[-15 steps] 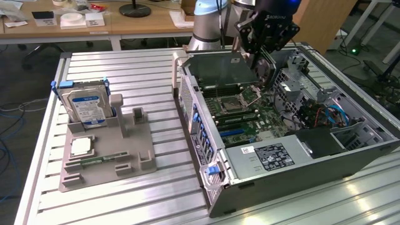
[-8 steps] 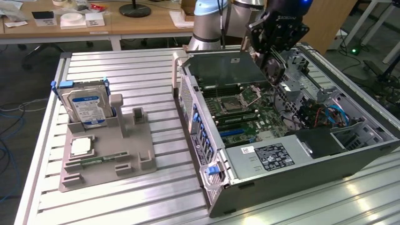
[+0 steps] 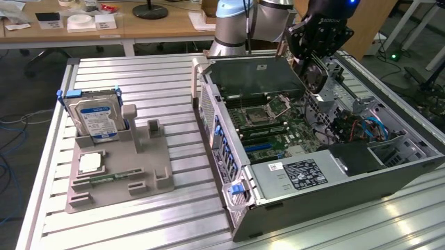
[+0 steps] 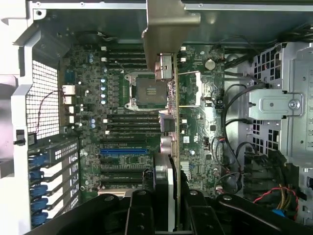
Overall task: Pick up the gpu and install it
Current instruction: 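Pick up the gpu and move the gpu toward the slot, then insert the gpu into the slot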
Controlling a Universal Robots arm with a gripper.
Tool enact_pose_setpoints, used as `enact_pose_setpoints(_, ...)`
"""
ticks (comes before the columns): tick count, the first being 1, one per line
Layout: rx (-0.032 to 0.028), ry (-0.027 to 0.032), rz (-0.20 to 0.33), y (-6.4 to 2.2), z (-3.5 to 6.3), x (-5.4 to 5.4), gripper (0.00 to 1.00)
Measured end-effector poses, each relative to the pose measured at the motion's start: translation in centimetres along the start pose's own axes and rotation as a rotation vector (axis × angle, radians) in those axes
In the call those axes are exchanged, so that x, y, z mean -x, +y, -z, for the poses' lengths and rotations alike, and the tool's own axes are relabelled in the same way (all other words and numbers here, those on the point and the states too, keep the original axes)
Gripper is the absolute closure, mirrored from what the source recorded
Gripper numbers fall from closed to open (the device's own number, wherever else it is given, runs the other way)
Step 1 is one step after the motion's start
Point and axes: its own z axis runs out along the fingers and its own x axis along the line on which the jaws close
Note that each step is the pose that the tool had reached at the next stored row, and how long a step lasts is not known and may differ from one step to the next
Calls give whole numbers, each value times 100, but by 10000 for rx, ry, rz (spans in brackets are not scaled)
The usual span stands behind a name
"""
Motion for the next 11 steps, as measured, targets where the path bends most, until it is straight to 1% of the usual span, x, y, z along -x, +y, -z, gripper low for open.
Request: enact_pose_setpoints(11,0,-1,0,0,0,0,72)
